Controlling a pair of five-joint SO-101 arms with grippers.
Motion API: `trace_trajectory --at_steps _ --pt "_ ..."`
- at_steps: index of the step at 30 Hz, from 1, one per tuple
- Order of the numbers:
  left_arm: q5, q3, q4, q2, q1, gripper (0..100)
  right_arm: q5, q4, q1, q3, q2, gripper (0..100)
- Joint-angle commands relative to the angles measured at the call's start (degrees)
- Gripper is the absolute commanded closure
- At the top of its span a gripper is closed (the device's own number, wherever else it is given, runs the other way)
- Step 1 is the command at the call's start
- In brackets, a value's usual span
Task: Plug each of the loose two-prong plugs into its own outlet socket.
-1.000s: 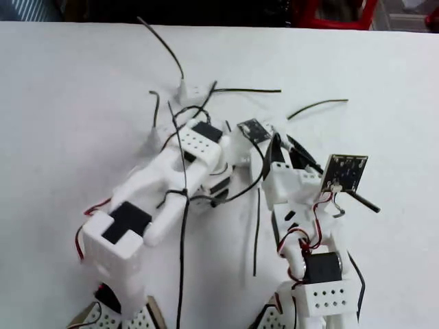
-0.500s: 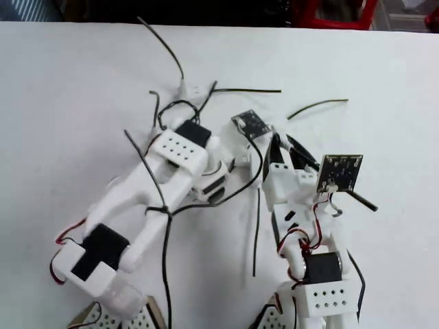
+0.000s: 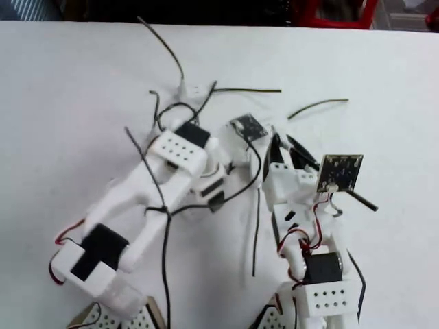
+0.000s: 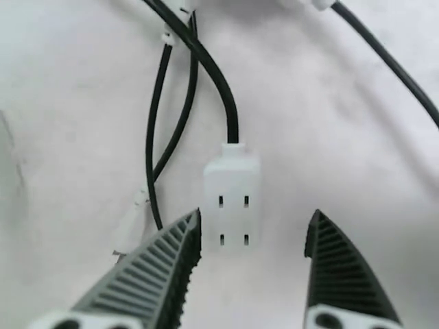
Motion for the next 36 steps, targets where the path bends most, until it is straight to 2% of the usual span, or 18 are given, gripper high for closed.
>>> trace_trajectory --at_steps 1,4,8,12,17,24,26,30,36 --pt "-0.1 -9.7 9.1 -2.0 -3.4 76 0.6 -0.8 -0.3 -0.6 -0.3 98.1" --pt "-0.1 -14.3 13.0 -2.1 -6.3 83 0.7 -0.8 -0.6 -0.6 -0.3 98.1" --pt "-0.6 -17.4 13.7 -2.1 -10.6 97 0.7 -0.7 -0.7 -0.5 -0.3 98.1" --pt "-0.2 -15.5 14.2 -4.8 -11.6 98 0.8 -0.7 -0.7 -0.1 -0.3 98.1" --pt "4.5 -8.4 11.0 -20.9 -15.1 98 4.1 1.8 -6.3 0.0 -0.2 98.1" --pt "11.5 15.0 -4.0 -45.5 -26.9 98 5.4 4.6 -10.1 -0.2 -0.2 98.1" --pt "13.5 23.9 -9.7 -51.7 -30.9 98 8.4 6.5 -11.6 -0.9 -0.2 98.2" --pt "14.0 41.1 -20.6 -63.2 -37.4 98 12.7 10.9 -14.5 -3.8 -0.2 98.2" --pt "14.1 61.9 -38.0 -76.8 -44.8 98 13.1 16.7 -20.5 -10.7 8.1 98.2"
